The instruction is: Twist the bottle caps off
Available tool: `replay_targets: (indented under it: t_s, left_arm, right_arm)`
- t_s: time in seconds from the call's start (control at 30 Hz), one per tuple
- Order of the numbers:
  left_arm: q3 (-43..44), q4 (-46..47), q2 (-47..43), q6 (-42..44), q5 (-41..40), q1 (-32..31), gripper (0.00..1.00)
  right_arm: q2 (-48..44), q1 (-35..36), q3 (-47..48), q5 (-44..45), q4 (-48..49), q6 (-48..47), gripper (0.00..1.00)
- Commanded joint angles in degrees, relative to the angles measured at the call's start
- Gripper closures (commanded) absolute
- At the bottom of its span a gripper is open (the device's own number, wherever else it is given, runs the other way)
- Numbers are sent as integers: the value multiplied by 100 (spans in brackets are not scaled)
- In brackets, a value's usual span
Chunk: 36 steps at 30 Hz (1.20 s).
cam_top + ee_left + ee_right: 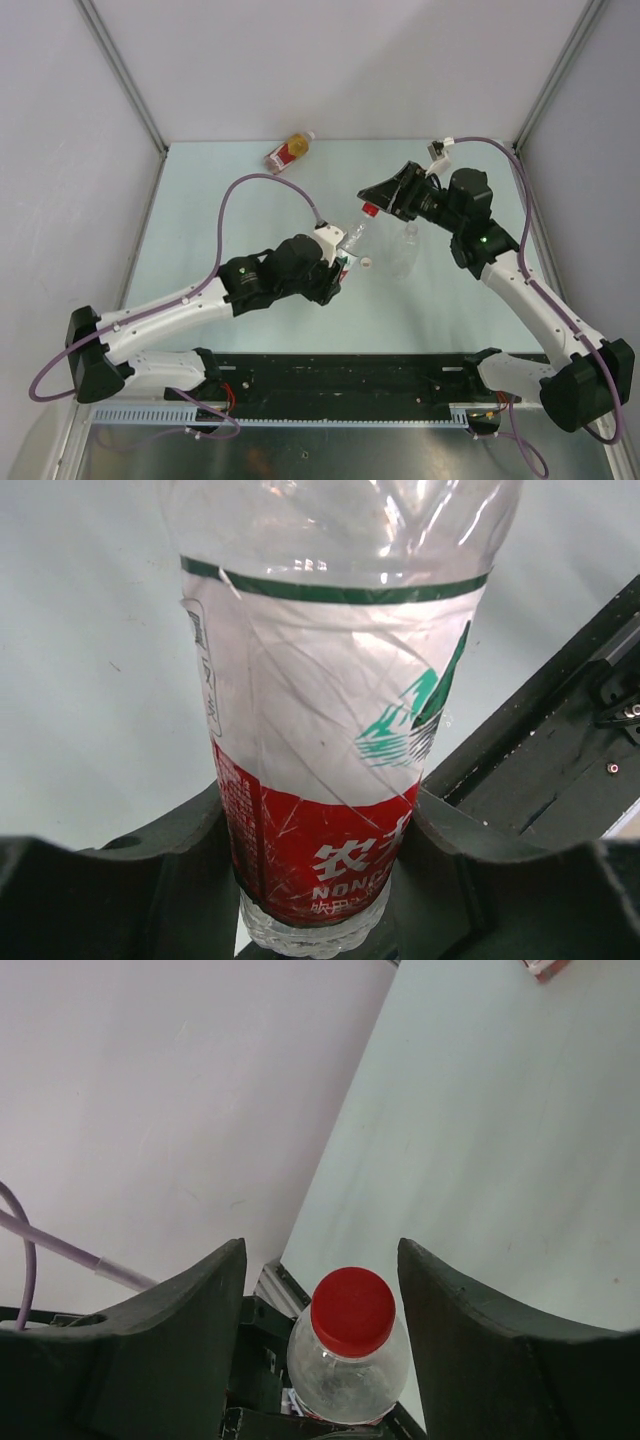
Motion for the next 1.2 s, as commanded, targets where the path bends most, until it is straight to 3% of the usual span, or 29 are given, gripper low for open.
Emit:
replay_targets:
  t_s: [0.0,0.13,0.37,0.5,0.63,0.77,0.87,0.97,1.17]
  left_arm:
    - [345,-12,69,-159,-287,-60,77]
    - [377,-17,59,-199,-324,-71,77]
    - [379,-14,77,-198,-301,-79,77]
    - [369,-11,79,-206,-305,-115,78]
    - [350,-15,80,-206,-315,-149,78]
    - [336,-11,95,-208,-323,-181,78]
    - [321,-17,99,-194,-341,-194,78]
    - [308,-16,93,-191,-356,-203,78]
    - [290,-15,70,-219,-367,-213,77]
  right_arm:
    - [24,94,322,90,-130,-66,35]
    - [11,151,323,208,-399,-171,38]
    - [-18,185,320,271,-486,-212,60]
    - [-12,199,317,278,-481,-188,66]
    - [-7,207,315,178,-363,-126,61]
    - [13,228,311,100,-249,-53,41]
    - [50,258,314,65,-242,-27,38]
    - [76,302,309,49,-239,-30,51]
    - [55,332,315,136,-340,-67,90]
